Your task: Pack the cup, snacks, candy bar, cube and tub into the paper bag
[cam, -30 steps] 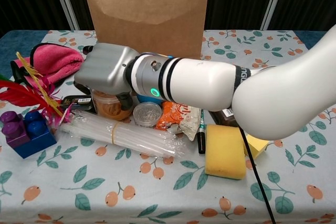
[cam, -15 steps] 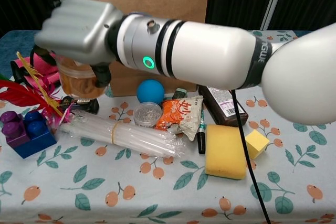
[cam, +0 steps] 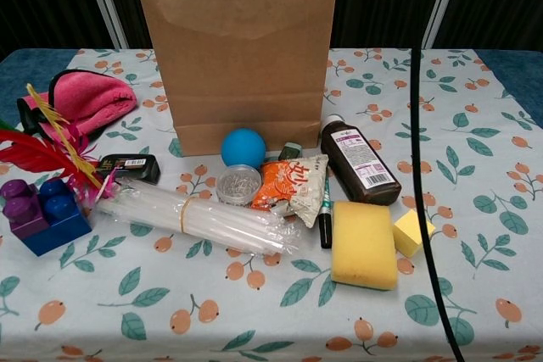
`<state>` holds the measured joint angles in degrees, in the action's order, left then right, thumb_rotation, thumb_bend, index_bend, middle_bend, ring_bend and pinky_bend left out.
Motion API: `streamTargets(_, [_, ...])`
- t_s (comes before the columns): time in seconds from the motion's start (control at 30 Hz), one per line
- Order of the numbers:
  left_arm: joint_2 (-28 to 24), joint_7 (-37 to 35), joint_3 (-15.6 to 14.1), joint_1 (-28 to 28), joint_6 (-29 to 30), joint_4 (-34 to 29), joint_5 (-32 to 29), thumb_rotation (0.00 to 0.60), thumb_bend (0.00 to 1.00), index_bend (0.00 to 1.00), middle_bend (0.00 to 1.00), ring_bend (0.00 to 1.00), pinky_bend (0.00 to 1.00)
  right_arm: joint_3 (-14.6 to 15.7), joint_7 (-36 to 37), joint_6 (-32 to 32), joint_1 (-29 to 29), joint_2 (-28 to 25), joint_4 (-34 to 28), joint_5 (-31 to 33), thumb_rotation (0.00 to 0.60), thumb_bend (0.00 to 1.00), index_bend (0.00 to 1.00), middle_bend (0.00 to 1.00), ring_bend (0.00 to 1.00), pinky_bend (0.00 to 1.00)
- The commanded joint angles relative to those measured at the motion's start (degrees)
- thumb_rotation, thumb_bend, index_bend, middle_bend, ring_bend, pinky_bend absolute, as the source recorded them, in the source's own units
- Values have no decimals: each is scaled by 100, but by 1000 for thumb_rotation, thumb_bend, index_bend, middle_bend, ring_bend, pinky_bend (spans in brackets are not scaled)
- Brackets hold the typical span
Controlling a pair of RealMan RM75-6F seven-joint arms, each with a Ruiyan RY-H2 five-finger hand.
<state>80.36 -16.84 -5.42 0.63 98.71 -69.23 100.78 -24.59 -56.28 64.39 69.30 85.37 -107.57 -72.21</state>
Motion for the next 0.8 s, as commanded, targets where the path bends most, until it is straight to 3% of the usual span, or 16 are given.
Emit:
streamTargets(0.03, [10,18,3,-4,8,15,-3,600,159,179,178,125,200,-238,205,388,-228,-279,26,-154,600,200,348,417,237,44])
streamTargets(0.2, [14,15,1,-3,-29,18,-34,600,159,179,178,125,200,-245,433,613,-474,-460,276,-26,600,202,348,416,237,44])
streamTargets(0.37, [14,13,-8,0,-69,11,-57,600,159,179,178,125,200,26,671,489,-649,-573,520,75,600,206,348,409,237,45])
streamTargets(0.8, [8,-2,-12,4,-117,10,-95,600,159,179,178,125,200,399,766,289,-707,-290,1038,351,600,189,330,379,217,45])
